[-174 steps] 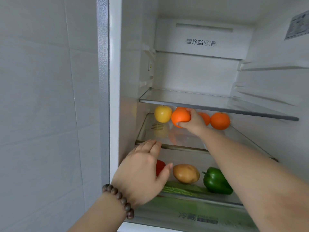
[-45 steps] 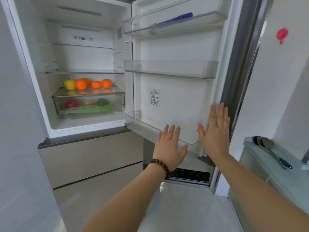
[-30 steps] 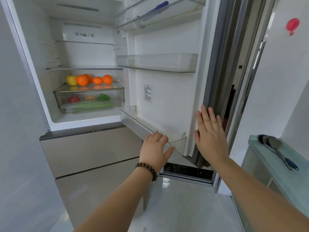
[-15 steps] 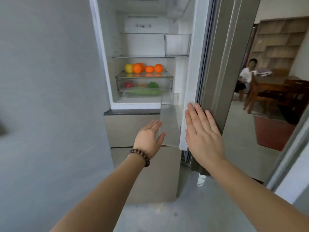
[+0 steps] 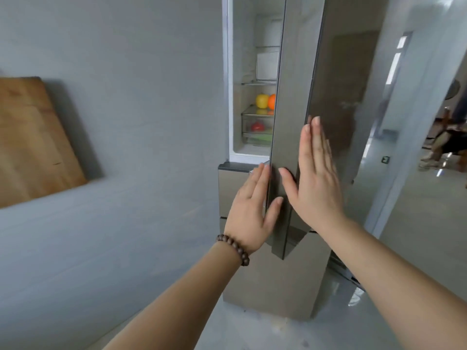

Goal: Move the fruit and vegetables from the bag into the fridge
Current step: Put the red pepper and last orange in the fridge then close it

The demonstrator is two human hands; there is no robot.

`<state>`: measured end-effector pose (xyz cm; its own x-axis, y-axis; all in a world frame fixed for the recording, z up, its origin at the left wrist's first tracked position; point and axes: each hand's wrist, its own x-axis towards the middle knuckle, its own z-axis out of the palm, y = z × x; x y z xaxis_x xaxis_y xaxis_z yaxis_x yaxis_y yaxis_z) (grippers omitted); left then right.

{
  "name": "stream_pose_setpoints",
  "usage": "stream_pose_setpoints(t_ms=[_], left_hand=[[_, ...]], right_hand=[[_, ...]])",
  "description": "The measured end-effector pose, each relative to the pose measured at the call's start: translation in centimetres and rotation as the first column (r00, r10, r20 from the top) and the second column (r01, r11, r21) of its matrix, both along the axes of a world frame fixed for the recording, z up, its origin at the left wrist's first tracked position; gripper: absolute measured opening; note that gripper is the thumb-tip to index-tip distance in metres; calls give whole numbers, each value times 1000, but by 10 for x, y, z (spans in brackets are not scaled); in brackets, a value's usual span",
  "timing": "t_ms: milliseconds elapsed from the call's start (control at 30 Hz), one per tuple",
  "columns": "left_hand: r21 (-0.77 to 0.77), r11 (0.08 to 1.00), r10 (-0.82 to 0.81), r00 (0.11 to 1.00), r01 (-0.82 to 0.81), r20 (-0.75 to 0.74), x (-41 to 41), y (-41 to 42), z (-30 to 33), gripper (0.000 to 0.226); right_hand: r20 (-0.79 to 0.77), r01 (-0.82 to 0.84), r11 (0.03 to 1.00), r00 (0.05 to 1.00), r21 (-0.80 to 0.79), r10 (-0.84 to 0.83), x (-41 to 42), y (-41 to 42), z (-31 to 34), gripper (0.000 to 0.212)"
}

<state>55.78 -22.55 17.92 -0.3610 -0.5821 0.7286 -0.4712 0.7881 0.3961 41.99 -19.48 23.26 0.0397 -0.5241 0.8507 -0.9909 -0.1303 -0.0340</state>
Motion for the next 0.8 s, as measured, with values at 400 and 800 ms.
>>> stream_pose_setpoints(t_ms=[400, 800], left_hand=[[160, 983, 116, 983, -92, -145, 39, -139, -14, 64], [288, 947, 210, 954, -144, -215, 46, -321, -11, 54]], right_hand=[[-41, -153, 987, 987, 49, 155, 38, -161, -9, 71], [-65, 143, 977, 989, 160, -135, 17, -318, -27, 84]])
